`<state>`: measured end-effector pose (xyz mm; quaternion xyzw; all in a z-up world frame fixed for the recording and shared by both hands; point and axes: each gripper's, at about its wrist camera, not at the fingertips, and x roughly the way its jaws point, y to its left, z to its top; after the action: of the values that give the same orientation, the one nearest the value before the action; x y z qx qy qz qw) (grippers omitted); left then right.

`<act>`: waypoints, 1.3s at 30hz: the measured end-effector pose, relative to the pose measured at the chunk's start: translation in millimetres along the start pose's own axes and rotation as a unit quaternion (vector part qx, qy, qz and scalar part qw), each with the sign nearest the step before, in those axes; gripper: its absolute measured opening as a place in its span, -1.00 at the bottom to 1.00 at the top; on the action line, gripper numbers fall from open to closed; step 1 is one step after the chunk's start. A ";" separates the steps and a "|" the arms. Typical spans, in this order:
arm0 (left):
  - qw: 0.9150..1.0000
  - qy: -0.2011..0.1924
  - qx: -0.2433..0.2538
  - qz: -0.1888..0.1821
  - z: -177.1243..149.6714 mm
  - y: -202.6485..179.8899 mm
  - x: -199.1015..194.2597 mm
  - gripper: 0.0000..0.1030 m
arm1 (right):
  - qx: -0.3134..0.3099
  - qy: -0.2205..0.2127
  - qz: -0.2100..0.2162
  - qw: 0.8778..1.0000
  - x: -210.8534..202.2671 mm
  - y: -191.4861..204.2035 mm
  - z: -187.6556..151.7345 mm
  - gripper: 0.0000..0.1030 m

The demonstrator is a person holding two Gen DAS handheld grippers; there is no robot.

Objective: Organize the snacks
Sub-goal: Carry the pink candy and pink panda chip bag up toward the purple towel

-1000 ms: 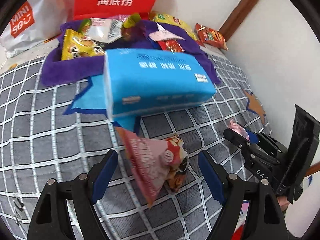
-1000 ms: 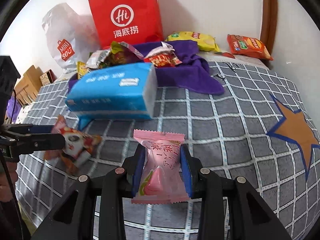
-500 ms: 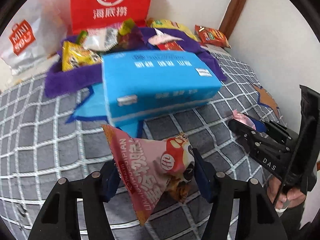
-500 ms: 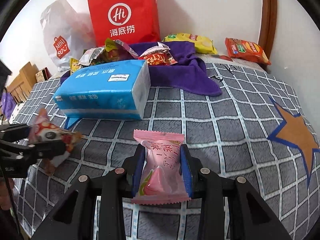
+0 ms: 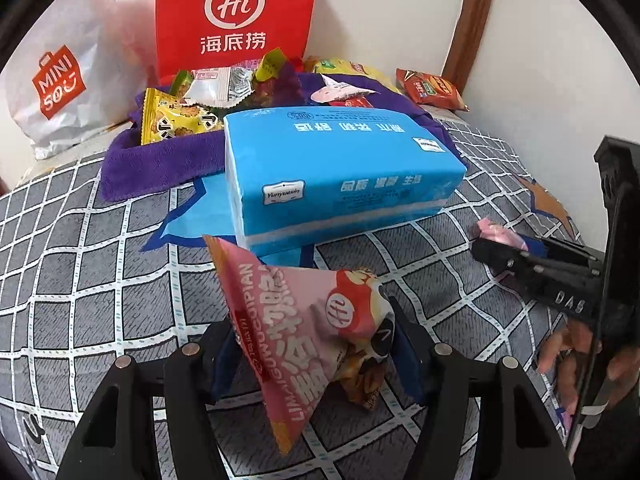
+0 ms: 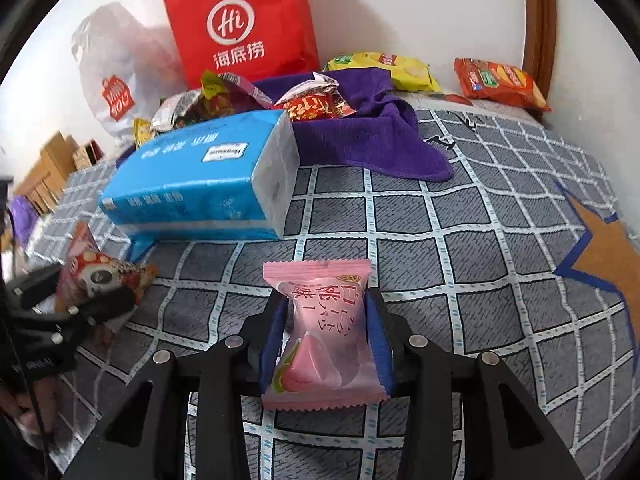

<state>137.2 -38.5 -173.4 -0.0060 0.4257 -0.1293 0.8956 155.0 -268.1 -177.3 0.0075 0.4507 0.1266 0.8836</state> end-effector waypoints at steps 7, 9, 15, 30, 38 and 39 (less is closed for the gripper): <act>1.000 -0.002 -0.009 -0.012 -0.4 1.1 -1.4 0.23 | 0.004 -0.001 0.004 1.000 1.0 -0.2 0.0 -0.20; 1.000 -0.003 -0.011 -0.015 -0.6 2.1 -1.6 0.24 | -0.006 0.001 -0.006 1.000 1.6 3.0 0.0 -0.19; 1.000 0.000 -0.004 -0.007 -0.6 1.2 -0.5 0.25 | -0.014 0.002 -0.014 1.000 2.2 5.0 0.1 -0.19; 1.000 -0.008 -0.012 -0.009 -1.9 1.8 -1.6 0.20 | -0.017 0.001 -0.017 1.000 2.4 4.9 -0.1 -0.21; 0.999 -0.029 -0.019 -0.019 -3.3 4.6 -9.1 0.19 | -0.012 -0.001 -0.014 1.000 1.3 2.9 -0.3 -0.24; 0.999 -0.029 -0.019 -0.021 -3.9 4.5 -9.8 0.19 | -0.011 -0.001 -0.013 1.000 1.3 2.7 -0.4 -0.25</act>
<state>129.3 -31.5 -169.0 -0.0355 0.4013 -0.1399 0.9045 154.9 -265.2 -178.2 -0.0075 0.4485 0.1200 0.8857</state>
